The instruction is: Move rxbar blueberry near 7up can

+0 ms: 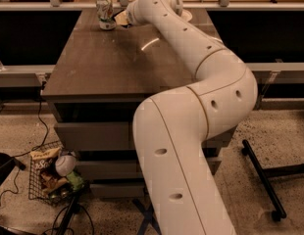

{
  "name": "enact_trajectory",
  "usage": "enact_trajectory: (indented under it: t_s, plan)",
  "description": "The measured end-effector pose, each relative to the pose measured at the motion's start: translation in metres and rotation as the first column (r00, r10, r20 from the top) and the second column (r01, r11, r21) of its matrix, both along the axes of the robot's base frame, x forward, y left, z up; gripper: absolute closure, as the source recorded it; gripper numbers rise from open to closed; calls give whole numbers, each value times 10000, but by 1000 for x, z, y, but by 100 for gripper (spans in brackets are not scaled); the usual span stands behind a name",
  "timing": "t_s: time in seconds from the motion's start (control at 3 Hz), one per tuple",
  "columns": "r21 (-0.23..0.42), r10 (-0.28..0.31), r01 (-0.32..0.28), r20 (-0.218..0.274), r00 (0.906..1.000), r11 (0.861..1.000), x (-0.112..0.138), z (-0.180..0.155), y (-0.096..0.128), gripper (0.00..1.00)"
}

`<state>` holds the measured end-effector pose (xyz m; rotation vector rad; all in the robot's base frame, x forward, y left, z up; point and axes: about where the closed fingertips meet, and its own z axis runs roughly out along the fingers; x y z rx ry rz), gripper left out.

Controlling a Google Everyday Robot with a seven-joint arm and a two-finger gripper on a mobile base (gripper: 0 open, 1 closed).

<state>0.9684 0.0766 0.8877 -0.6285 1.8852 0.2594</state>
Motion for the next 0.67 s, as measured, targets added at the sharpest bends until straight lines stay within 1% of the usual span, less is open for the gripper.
enact_trajectory:
  t_s: [0.67]
  plan:
    - [-15,41,-41,-63,10000,10000,0,-5,4,12]
